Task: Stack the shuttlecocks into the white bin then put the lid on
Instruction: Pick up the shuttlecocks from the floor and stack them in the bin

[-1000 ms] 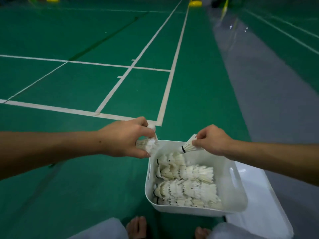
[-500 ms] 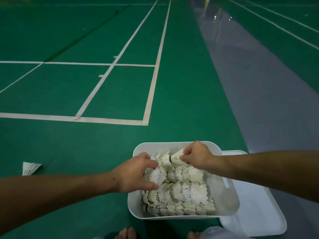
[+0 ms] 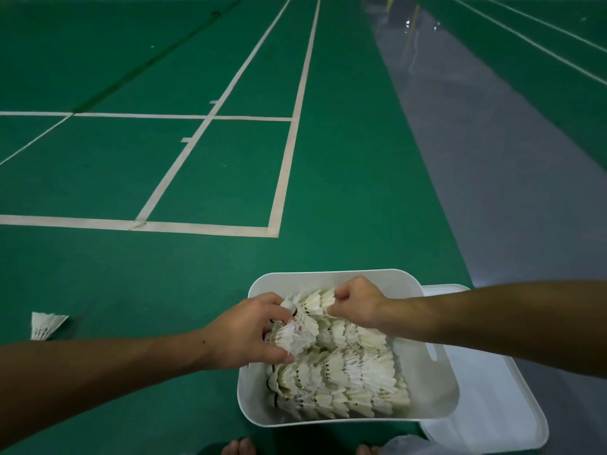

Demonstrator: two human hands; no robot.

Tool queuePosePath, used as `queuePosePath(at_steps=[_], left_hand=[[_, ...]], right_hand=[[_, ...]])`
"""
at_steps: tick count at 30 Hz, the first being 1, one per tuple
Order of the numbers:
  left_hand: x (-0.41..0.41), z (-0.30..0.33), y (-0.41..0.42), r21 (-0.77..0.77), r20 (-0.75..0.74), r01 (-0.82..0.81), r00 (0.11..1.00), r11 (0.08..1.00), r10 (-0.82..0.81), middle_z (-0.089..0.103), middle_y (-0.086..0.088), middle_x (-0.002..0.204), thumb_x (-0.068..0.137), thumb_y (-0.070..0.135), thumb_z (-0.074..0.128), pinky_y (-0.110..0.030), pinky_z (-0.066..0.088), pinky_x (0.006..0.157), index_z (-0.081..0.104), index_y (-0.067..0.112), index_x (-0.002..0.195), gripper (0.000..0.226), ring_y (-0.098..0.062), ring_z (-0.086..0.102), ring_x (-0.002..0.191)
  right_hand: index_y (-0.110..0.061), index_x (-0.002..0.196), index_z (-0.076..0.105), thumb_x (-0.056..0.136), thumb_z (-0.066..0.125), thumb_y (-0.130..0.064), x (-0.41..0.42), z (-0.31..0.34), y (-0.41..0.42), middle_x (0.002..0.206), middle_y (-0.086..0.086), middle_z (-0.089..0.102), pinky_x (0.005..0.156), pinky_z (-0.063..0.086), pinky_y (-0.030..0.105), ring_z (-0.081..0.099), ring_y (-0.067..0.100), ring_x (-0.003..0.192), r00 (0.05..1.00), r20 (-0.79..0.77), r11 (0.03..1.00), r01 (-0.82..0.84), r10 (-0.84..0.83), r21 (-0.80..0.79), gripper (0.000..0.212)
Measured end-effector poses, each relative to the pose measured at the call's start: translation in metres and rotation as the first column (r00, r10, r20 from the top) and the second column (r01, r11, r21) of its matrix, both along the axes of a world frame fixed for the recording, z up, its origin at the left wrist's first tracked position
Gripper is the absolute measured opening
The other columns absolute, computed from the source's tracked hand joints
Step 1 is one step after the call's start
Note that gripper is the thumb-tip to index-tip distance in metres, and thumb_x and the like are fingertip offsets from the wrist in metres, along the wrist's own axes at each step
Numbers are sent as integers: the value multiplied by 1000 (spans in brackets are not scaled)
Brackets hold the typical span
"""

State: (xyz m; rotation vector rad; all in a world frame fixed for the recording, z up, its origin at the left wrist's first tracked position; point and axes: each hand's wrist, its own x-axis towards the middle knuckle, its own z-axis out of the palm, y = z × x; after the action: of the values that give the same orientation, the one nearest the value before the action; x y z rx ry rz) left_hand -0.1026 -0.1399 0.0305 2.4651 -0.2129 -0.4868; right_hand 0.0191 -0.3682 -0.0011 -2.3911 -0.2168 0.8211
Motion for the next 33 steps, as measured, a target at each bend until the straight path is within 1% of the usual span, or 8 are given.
queuePosePath(at_steps=[3,6,8,14,19,24,29,33], left_hand=[[-3,1,-3,-44,36,-4,999,999,5,48,26,116,71,61,84,-18,46,74,69,42,105,42,0,56,80],[-4,7,-11,-67,93,8,996,998,-2,49,28,115,72,61,83,-30,53,77,64,49,94,32,-7,59,81],[-4,10,-18,-84,132,11,991,996,0,51,26,118,73,59,83,-35,55,82,70,41,99,33,-9,62,88],[-1,12,-35,-82,153,22,988,996,-9,52,19,119,76,53,86,-31,54,83,70,37,108,39,-4,58,86],[-1,3,-37,100,49,33,998,994,-38,51,13,134,80,60,81,-32,54,94,63,28,135,66,-8,61,102],[8,2,-39,272,70,76,993,959,-98,49,7,139,83,64,73,-37,50,101,64,25,129,61,-15,53,122],[18,-4,-43,389,11,124,990,913,-140,26,-7,169,85,64,70,-44,40,116,66,26,129,58,-30,35,149],[26,-12,-42,336,-60,171,985,926,-160,22,-15,172,84,65,72,-41,41,114,66,25,122,55,-28,28,157]], right_hand=[[-9,104,69,97,68,-29,-10,22,-10,102,-1,66,83,57,35,65,18,90,996,46,997,73,-75,37,22],[-6,108,72,103,60,-42,-30,41,-18,110,7,75,81,59,35,69,21,93,934,-348,969,152,-77,193,38],[-6,111,72,101,65,-42,-43,41,-23,113,10,76,78,59,33,69,22,94,880,-466,935,240,-95,261,39],[-4,112,74,95,77,-26,-47,36,-43,102,7,75,79,59,32,68,20,92,869,-456,828,394,-193,400,28],[-6,104,69,95,77,-21,-35,47,-60,100,13,75,73,61,33,71,18,81,951,-178,886,300,-252,353,19],[-16,85,64,93,75,-22,-16,37,-74,80,9,74,77,63,53,73,31,81,943,251,970,184,-220,161,14],[-18,85,63,93,74,-22,-2,24,-67,80,6,73,76,64,49,72,28,78,936,306,984,159,-174,75,14],[-18,81,68,90,77,-22,6,12,-56,79,3,75,77,62,41,72,23,77,953,292,996,83,-75,-15,13]])
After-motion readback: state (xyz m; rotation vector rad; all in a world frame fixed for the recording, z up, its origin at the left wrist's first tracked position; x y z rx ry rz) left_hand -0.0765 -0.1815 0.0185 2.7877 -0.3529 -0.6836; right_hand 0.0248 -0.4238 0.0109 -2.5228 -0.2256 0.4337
